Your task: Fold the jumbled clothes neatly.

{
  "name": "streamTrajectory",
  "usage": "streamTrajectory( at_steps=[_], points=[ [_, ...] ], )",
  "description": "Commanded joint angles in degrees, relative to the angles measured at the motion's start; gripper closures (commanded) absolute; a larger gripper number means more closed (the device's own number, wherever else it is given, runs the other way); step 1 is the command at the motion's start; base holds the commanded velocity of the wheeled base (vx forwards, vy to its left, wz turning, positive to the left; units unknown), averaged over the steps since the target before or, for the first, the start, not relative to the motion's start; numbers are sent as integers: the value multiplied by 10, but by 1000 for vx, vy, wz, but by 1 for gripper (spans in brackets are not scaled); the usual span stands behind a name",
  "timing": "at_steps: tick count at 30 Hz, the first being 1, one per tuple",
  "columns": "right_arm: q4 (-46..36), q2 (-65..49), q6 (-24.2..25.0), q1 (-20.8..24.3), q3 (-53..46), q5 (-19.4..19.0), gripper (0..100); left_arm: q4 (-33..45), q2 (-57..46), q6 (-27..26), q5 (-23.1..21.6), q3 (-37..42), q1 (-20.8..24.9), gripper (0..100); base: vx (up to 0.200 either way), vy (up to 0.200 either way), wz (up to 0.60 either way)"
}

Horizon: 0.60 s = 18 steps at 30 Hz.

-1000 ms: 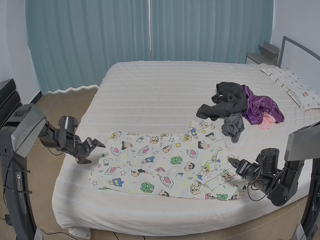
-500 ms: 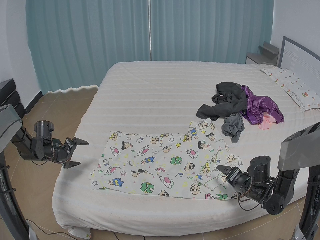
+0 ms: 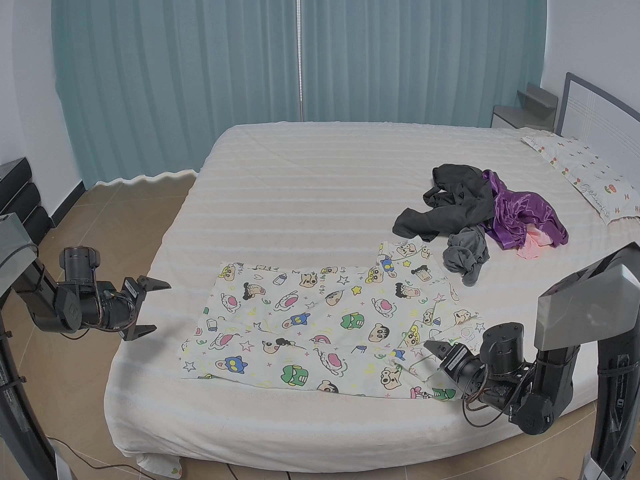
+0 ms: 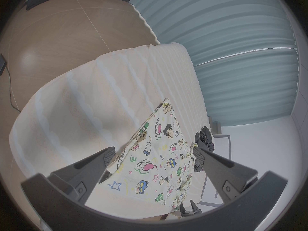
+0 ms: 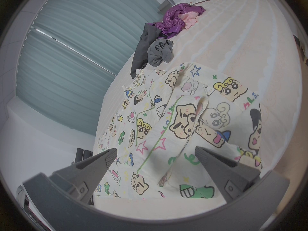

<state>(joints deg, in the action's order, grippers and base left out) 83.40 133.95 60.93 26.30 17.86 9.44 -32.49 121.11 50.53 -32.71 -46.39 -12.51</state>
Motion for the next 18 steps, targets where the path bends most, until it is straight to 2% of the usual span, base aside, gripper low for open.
streamTrajectory(
  at_steps=[1,10,11,18],
  points=[
    [0,15,-3,9,7,6,0,0,0,0,1,1,-1,0,0,0,0],
    [-1,20,-3,2,28,7,0,0,1,-1,1,2,0,0,0,0,0],
    [-2,19,-4,1,28,6,100,0,1,-1,1,1,-1,0,0,0,0],
    [-6,18,-5,2,24,7,100,0,1,-1,1,1,-1,0,0,0,0]
  ],
)
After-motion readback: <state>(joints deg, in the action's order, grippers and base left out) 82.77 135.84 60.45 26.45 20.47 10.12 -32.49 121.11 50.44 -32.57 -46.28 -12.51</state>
